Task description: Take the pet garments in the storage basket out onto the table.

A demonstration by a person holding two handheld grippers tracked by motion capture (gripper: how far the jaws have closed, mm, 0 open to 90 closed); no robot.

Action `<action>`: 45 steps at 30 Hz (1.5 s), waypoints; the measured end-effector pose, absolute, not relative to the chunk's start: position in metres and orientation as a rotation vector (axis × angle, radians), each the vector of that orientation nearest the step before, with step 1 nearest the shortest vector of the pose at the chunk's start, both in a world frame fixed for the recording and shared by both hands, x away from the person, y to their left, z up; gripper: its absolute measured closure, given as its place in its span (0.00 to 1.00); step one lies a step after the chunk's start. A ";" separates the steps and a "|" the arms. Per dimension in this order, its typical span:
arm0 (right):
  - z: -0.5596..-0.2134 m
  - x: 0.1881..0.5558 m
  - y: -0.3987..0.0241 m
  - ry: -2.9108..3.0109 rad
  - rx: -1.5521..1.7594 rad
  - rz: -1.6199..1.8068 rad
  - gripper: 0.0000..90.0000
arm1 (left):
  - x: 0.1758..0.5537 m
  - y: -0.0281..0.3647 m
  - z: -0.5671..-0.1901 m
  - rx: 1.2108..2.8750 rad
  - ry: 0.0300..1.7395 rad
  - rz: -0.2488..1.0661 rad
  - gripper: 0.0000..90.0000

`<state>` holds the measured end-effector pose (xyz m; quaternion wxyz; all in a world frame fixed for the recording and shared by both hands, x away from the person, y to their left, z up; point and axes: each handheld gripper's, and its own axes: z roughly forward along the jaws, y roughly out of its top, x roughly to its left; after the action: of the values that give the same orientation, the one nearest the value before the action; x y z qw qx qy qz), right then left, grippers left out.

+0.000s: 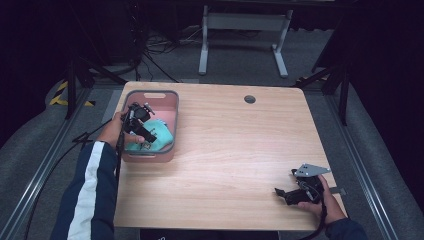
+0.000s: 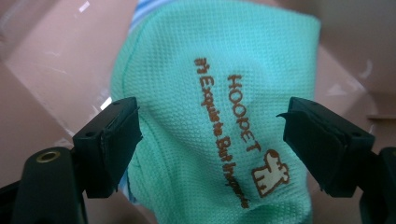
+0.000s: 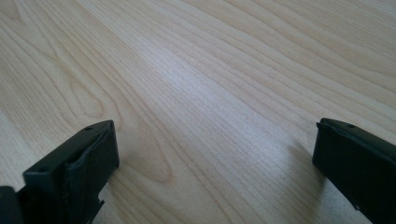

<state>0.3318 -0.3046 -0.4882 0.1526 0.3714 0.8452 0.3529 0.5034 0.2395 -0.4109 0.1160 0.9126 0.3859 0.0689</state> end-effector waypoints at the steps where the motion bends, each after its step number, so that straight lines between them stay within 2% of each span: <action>1: -0.488 0.332 -0.305 2.425 1.063 1.013 0.01 | 0.505 0.238 -0.413 2.686 1.134 0.196 0.21; 10: -0.488 0.332 -0.305 2.425 1.062 1.013 0.01 | 0.514 0.232 -0.427 2.759 1.175 0.172 0.20; 13: -0.488 0.332 -0.305 2.425 1.061 1.012 0.01 | 0.517 0.232 -0.431 2.768 1.204 0.151 0.18; 17: -0.488 0.332 -0.305 2.425 1.061 1.012 0.01 | 0.520 0.232 -0.433 2.771 1.220 0.100 0.19; 19: -0.488 0.332 -0.304 2.425 1.061 1.011 0.01 | 0.521 0.232 -0.432 2.767 1.227 0.042 0.29; 22: -0.488 0.332 -0.304 2.425 1.061 1.011 0.01 | 0.521 0.231 -0.431 2.773 1.216 0.012 0.37; 23: -0.488 0.332 -0.304 2.425 1.061 1.011 0.01 | 0.521 0.231 -0.431 2.782 1.207 0.003 0.37; 25: -0.488 0.332 -0.304 2.425 1.060 1.011 0.01 | 0.521 0.230 -0.429 2.796 1.193 -0.010 0.47; 26: -0.488 0.332 -0.304 2.425 1.061 1.011 0.01 | 0.521 0.229 -0.428 2.807 1.182 -0.004 0.59; 27: -0.488 0.332 -0.304 2.425 1.060 1.011 0.01 | 0.521 0.229 -0.428 2.818 1.182 0.016 0.66; 30: -0.488 0.332 -0.304 2.425 1.061 1.011 0.01 | 0.520 0.230 -0.428 2.820 1.190 0.032 0.68; 36: -0.488 0.332 -0.304 2.425 1.061 1.011 0.01 | 0.518 0.225 -0.426 2.840 1.171 0.047 0.82; 45: -0.488 0.333 -0.304 2.425 1.061 1.011 0.01 | 0.513 0.229 -0.421 2.803 1.162 0.100 0.88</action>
<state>0.3325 -0.3044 -0.4882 0.1533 0.3698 0.8458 0.3526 0.5130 0.2288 -0.4209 0.0527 0.9220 0.3821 0.0328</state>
